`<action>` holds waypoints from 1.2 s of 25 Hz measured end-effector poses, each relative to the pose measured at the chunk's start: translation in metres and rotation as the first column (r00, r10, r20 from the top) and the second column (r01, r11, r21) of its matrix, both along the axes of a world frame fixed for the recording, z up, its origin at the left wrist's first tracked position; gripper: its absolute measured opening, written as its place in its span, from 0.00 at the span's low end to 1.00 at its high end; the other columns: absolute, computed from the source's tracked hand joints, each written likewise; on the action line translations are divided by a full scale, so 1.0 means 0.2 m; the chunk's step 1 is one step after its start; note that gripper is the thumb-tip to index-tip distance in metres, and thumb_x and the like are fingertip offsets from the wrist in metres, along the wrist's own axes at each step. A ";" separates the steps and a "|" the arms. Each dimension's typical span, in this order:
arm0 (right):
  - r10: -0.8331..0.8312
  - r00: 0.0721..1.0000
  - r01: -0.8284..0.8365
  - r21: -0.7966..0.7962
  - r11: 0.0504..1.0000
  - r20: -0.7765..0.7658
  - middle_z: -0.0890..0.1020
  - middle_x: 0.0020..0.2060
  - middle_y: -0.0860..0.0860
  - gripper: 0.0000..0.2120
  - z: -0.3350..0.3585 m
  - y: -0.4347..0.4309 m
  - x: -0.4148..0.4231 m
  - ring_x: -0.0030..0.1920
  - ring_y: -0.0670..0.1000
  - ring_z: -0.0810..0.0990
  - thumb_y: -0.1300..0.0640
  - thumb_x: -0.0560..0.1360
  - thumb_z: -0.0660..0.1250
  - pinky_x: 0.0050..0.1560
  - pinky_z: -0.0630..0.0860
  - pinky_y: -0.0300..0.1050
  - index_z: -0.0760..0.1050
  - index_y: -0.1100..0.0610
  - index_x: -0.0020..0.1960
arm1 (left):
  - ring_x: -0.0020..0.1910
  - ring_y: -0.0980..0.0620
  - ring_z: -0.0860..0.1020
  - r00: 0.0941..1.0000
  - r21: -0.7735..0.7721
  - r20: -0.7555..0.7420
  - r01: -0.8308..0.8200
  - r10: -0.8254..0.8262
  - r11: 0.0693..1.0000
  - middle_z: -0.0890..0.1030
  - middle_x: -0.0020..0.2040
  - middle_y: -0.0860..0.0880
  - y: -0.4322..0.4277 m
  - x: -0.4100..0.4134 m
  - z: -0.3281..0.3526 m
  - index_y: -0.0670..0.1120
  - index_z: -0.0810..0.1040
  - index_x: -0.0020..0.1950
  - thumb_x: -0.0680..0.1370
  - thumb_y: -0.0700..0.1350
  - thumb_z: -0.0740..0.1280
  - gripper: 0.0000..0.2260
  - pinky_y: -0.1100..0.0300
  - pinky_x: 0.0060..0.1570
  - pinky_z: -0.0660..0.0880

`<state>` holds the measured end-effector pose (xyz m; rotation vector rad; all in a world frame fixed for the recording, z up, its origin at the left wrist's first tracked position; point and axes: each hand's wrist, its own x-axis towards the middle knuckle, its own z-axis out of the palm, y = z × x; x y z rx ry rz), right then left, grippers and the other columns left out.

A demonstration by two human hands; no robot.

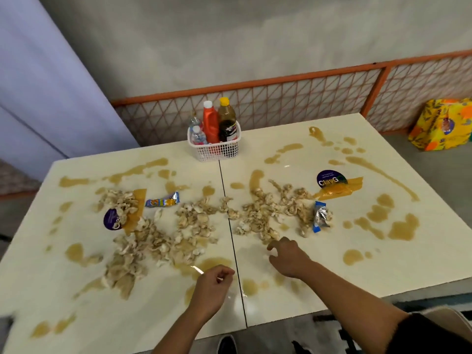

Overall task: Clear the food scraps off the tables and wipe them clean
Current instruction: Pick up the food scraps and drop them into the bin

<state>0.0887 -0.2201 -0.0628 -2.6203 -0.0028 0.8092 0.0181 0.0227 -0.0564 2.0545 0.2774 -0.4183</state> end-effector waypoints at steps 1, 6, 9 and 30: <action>0.006 1.000 -0.006 -0.045 0.999 0.005 0.70 0.65 0.54 0.20 0.00 0.04 0.03 0.67 0.58 0.67 0.47 0.80 0.62 0.63 0.71 0.51 0.71 0.48 0.70 | 0.42 0.62 0.80 1.000 -0.004 -0.004 -0.021 0.021 1.000 0.85 0.44 0.54 0.07 -0.01 -0.01 0.55 0.84 0.45 0.77 0.42 0.70 0.08 0.70 0.41 0.74; -0.042 0.999 0.042 -0.144 0.989 0.004 0.72 0.62 0.55 0.29 -0.17 0.12 0.16 0.65 0.61 0.67 0.40 0.70 0.56 0.55 0.66 0.51 0.69 0.51 0.67 | 0.43 0.61 0.81 0.993 -0.023 -0.015 -0.121 0.120 0.992 0.85 0.44 0.55 0.41 -0.04 -0.03 0.54 0.86 0.45 0.77 0.42 0.70 0.08 0.66 0.44 0.77; -0.075 0.997 0.068 -0.188 0.980 -0.029 0.72 0.56 0.52 0.20 -0.24 0.12 0.23 0.63 0.61 0.68 0.44 0.73 0.57 0.58 0.65 0.53 0.70 0.52 0.61 | 0.42 0.61 0.82 0.990 -0.018 -0.021 -0.141 0.141 0.990 0.85 0.44 0.55 0.59 -0.07 -0.06 0.55 0.86 0.45 0.76 0.42 0.70 0.09 0.63 0.45 0.79; -0.430 0.887 0.446 -0.064 0.893 0.171 0.81 0.47 0.56 0.12 -0.11 0.39 0.05 0.49 0.58 0.80 0.52 0.74 0.71 0.47 0.77 0.49 0.81 0.60 0.52 | 0.45 0.64 0.79 0.994 0.106 -0.039 -0.096 0.100 0.990 0.82 0.46 0.60 1.15 -0.14 -0.09 0.59 0.81 0.46 0.79 0.45 0.67 0.09 0.74 0.43 0.72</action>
